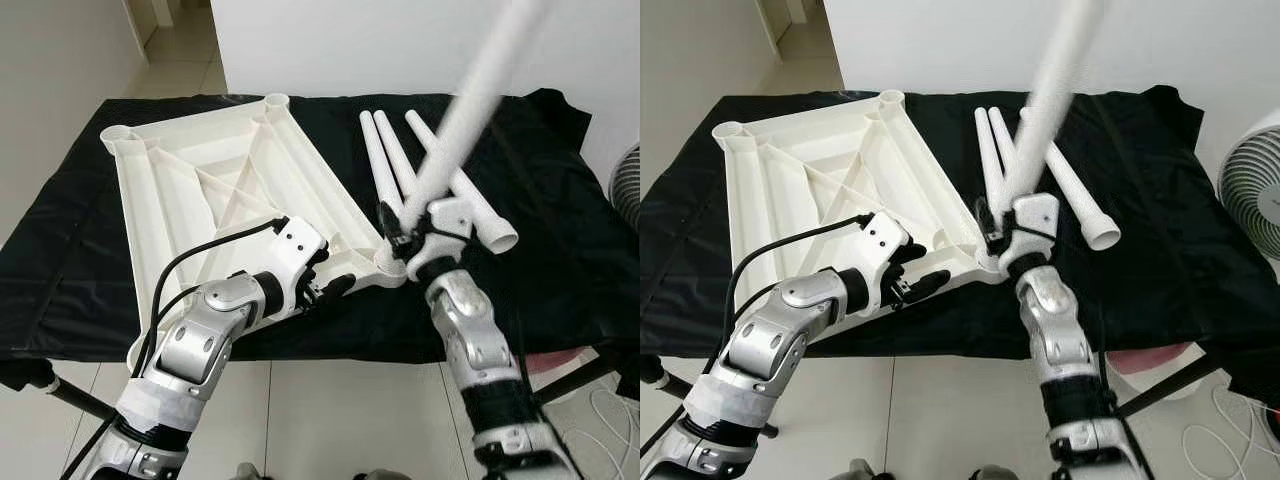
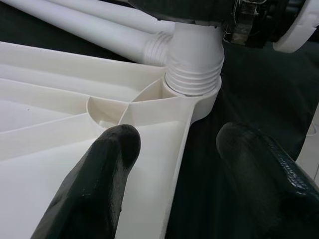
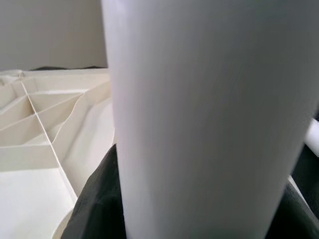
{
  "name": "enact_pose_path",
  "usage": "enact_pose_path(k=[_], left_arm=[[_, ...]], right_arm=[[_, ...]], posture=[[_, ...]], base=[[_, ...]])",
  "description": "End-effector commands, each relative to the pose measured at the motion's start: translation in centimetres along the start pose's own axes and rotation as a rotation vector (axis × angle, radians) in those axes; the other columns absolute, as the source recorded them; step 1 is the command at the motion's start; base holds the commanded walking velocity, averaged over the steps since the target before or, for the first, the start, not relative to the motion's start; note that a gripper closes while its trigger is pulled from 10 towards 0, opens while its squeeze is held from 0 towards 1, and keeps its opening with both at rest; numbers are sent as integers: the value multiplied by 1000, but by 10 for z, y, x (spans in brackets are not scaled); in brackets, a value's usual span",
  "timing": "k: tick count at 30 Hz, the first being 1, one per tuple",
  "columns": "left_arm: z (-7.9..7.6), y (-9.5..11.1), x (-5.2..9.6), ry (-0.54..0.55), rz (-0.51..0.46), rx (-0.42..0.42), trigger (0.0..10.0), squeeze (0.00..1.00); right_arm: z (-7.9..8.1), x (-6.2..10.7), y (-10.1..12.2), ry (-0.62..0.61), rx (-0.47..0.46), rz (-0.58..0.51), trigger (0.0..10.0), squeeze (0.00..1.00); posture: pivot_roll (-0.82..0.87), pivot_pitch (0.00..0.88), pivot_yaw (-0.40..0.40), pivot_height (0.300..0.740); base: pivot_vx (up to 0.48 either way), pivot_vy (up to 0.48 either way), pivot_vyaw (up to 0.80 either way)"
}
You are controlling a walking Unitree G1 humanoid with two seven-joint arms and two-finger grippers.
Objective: Building children table
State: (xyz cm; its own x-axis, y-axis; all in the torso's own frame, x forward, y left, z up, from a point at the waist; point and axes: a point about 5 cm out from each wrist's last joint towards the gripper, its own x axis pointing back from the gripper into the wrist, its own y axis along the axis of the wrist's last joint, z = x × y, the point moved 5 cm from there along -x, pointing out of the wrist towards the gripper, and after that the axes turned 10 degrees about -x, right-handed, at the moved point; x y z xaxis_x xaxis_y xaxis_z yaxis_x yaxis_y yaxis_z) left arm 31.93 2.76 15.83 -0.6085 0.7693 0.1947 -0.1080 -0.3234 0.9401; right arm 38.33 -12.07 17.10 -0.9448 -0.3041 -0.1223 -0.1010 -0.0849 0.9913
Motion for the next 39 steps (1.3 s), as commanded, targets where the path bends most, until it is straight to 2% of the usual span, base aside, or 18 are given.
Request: enact_pose_path(k=[1,10,14,17,21,22,26,32,39], left_arm=[[1,-3,-2,15,17,1,10000,0],[3,-2,-2,31,15,4,10000,0],[2,-2,-1,31,15,4,10000,0],[2,-3,0,32,16,4,10000,0],[1,-4,0,28,18,7,10000,0],[1,-4,0,28,18,7,10000,0],[-1,-3,-2,22,16,11,10000,0],[-3,-3,-4,18,13,11,10000,0],[-2,-2,-4,22,11,10,10000,0]], right_arm=[[-14,12,-46,-48,-9,196,10000,0],[-12,9,-52,-29,1,231,10000,0],[-10,10,-51,-32,0,215,10000,0],[-8,14,-51,-67,-37,187,10000,0],[-13,16,-47,-236,-95,124,10000,0],[-13,16,-47,-236,-95,124,10000,0],[-17,16,-39,-389,-101,68,10000,0],[-16,6,-38,-492,-116,80,10000,0],[-16,1,-35,-514,-98,74,10000,0]], posture=[[-161,69,64,740],[-150,64,53,740],[-147,65,51,740],[-146,69,52,740],[-149,72,54,740],[-149,72,54,740],[-152,69,52,740],[-149,58,48,740],[-142,50,41,740]], base=[[0,0,0],[0,0,0],[0,0,0],[0,0,0],[0,0,0],[0,0,0],[0,0,0],[0,0,0],[0,0,0]])
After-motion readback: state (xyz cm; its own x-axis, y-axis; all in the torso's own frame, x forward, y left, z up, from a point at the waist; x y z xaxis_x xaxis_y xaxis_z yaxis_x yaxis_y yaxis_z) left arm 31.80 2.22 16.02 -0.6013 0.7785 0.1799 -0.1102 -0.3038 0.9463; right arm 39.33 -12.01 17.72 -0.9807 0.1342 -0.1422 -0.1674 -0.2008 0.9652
